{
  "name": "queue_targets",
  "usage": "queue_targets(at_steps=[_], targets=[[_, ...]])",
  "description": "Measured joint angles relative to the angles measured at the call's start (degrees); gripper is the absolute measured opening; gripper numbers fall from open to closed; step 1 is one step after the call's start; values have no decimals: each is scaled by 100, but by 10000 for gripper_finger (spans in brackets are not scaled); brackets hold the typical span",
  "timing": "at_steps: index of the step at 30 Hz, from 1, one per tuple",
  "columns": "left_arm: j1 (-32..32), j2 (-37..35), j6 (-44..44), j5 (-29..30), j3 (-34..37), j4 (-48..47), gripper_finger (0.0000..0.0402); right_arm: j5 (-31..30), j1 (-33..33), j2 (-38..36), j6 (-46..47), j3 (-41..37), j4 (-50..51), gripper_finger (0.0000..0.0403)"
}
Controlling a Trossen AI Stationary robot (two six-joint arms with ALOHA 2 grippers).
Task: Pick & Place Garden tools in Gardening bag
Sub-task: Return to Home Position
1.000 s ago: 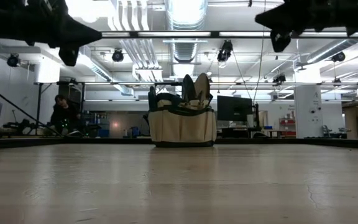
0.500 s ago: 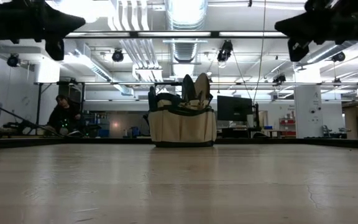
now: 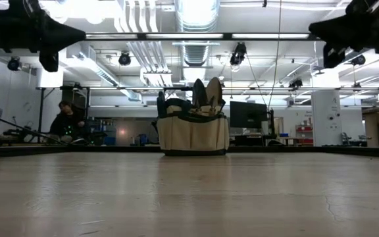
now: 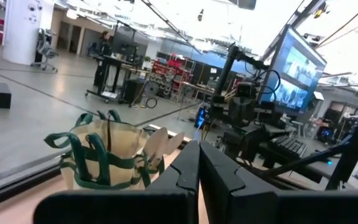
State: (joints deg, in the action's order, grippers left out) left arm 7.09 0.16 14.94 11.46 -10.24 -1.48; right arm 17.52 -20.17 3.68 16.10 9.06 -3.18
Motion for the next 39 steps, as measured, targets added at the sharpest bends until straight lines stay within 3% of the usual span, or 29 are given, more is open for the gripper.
queue_targets(at_steps=[6, 13, 17, 39], targets=[[2, -10, -7, 33, 20, -111, 12, -126, -3, -349, -24, 18, 649, 9], [2, 7, -92, 168, 60, -139, 12, -114, 1, -365, -34, -395, 473, 9], [0, 5, -91, 169, 216, -164, 12, -119, 1, -369, -3, -849, -152, 9], [-2, 149, -249, 46, 402, -372, 12, -146, 3, -281, 321, -846, 40, 9]])
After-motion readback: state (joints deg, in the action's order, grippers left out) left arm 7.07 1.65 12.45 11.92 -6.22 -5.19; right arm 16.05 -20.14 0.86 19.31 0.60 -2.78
